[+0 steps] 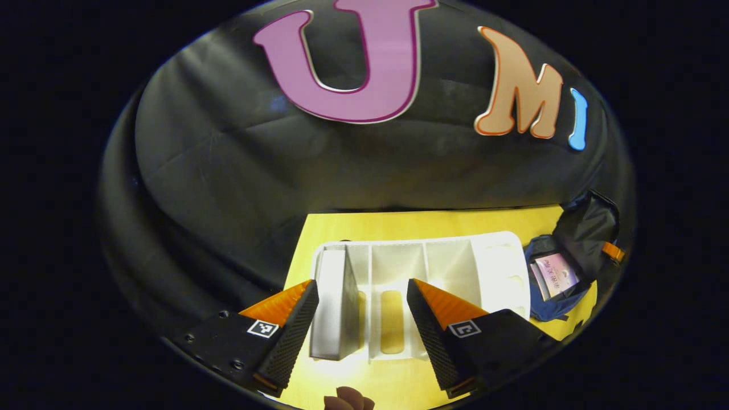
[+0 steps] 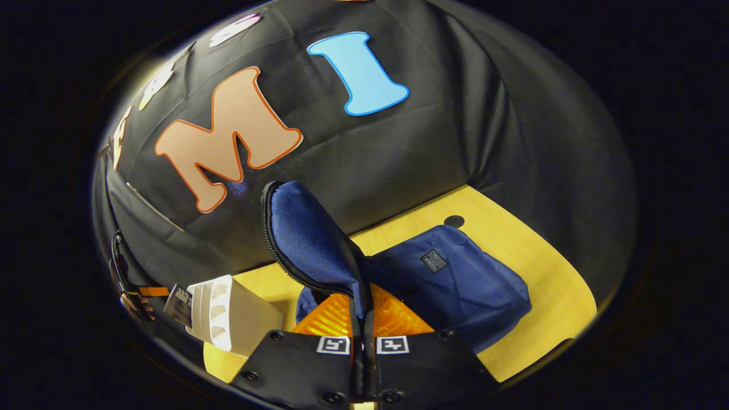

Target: Open the schoolbag, grab two books from the bookshelf and put them into the schoolbag.

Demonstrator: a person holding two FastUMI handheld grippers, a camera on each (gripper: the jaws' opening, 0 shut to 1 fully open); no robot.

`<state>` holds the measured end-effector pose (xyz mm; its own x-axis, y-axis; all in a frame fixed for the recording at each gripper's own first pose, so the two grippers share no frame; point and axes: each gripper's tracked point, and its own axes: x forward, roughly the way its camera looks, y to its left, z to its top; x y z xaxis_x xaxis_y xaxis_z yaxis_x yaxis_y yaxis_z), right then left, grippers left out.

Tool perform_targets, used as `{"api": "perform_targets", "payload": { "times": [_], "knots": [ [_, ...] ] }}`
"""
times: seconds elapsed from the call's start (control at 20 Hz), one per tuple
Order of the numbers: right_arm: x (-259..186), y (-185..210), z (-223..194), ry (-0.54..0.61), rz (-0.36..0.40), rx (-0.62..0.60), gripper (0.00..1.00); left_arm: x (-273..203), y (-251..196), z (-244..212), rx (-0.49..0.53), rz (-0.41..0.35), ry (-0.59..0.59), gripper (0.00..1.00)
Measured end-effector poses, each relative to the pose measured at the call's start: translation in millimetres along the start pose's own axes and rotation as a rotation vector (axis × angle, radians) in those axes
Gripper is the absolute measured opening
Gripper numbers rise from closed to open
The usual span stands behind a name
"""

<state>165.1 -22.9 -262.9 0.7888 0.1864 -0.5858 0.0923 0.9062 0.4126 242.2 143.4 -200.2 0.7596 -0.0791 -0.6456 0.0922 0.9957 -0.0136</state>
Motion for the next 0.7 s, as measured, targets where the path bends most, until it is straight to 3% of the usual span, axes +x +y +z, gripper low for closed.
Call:
{"api": "perform_targets", "payload": {
  "times": [0.2, 0.7],
  "knots": [
    [-1, -1, -1, 0.000, -0.006, 0.001, 0.03, 14, 23, -12, -0.012, 0.031, 0.041, 0.92],
    [-1, -2, -1, -0.006, -0.025, 0.007, 0.04, 47, 27, -62, -0.083, -0.007, 0.205, 0.92]
  ]
}}
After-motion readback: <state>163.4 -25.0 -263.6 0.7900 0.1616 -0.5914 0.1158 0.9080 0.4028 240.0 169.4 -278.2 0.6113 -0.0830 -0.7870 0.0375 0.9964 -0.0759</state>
